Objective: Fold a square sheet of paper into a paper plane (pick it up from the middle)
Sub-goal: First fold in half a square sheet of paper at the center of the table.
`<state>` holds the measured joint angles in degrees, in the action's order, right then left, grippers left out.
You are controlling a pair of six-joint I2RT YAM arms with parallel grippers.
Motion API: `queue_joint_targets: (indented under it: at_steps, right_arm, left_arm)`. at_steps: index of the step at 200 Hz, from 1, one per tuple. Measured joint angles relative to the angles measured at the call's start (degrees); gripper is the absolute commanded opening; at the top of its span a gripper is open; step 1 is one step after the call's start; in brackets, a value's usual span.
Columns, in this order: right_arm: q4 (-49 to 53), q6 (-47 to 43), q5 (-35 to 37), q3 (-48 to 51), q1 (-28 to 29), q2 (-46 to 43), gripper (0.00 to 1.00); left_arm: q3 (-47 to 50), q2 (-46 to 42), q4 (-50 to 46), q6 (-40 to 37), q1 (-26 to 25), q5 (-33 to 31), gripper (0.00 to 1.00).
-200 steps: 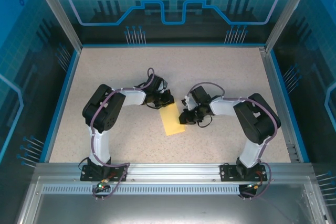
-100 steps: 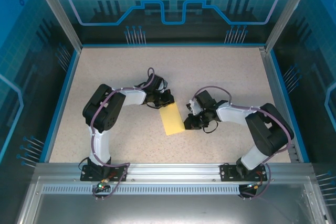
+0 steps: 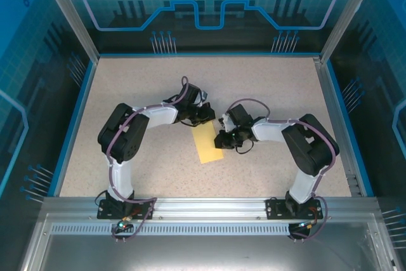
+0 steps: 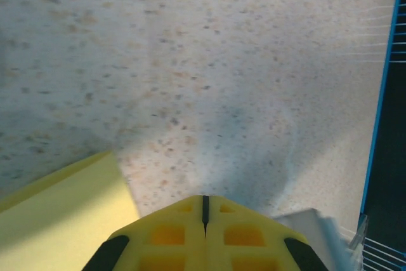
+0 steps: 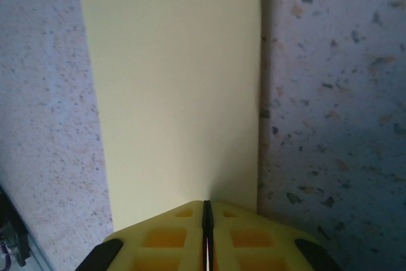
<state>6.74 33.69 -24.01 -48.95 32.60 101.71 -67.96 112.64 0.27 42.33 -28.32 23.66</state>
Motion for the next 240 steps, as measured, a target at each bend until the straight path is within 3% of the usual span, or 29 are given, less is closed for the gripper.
queue_joint_targets:
  at_steps: [161, 240]
  right_arm:
    - [1.0, 1.2, 0.2, -0.8, 0.0, 0.5, 0.1]
    - [1.5, -0.3, 0.1, -0.9, 0.0, 0.6, 0.1]
  left_arm:
    - [-0.3, 4.1, -3.4, 1.1, -1.4, -1.1, 0.01]
    - [-7.3, 7.9, -10.6, -3.6, 0.8, 1.8, 0.01]
